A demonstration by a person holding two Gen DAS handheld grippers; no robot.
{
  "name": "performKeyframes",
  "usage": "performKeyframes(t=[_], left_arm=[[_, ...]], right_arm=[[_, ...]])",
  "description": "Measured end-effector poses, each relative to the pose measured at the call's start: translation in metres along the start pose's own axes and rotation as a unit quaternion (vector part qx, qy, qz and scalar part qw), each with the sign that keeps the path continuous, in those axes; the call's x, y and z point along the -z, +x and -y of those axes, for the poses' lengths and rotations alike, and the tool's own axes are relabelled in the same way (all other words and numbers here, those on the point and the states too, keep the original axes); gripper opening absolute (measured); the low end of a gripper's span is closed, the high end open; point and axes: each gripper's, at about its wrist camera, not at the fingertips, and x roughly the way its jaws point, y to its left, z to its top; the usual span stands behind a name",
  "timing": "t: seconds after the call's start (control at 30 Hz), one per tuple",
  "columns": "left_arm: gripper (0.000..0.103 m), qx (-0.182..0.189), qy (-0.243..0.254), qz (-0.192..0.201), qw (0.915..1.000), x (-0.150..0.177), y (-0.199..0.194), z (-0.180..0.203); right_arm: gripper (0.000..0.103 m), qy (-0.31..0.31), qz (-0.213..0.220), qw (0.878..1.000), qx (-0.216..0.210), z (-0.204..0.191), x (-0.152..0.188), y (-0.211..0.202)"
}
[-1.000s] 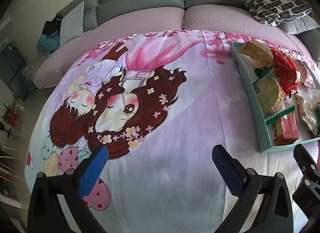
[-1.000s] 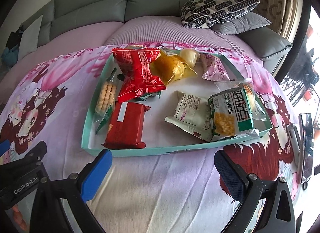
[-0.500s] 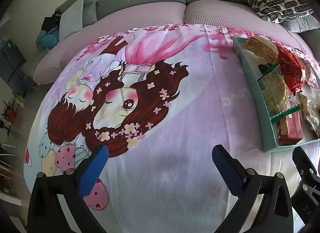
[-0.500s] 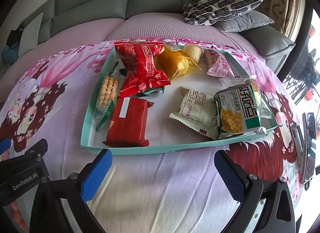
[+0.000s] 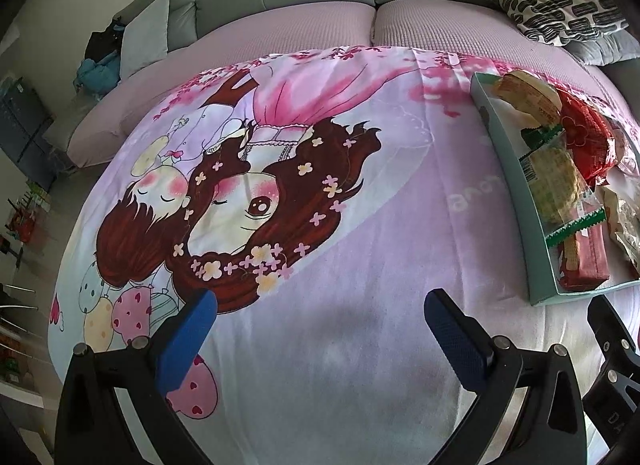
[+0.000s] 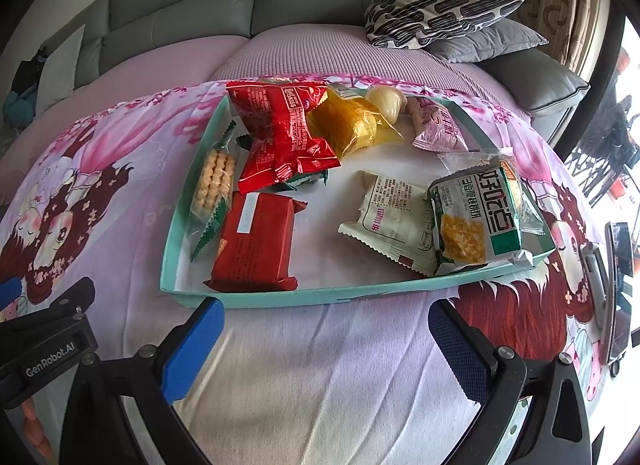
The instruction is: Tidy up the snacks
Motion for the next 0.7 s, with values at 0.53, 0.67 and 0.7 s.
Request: performKeyframes(t=[0.53,0.67,0.7], left_arm=[[0.103,-0.002,-0.004,-0.004,1.0000,-0.0001,0.0015,-0.0007],[0.103,-0.004,-0.006,-0.006,1.0000,0.0003,0.0019,-0.0011],[0.103,-0.004,-0.006,-0.006,1.0000,0.0002,0.0019,-0.0010]], right_arm=[[0.103,0.001,-0.002,1.000,0.000,0.0004,0.0006,0.0013],[0.103,0.001,-0.001,1.000,0.000,0.0006,0.0009,0.0013],[0.103,0.001,-0.002,1.000,0.000,0.0005,0.0007,0.0014]])
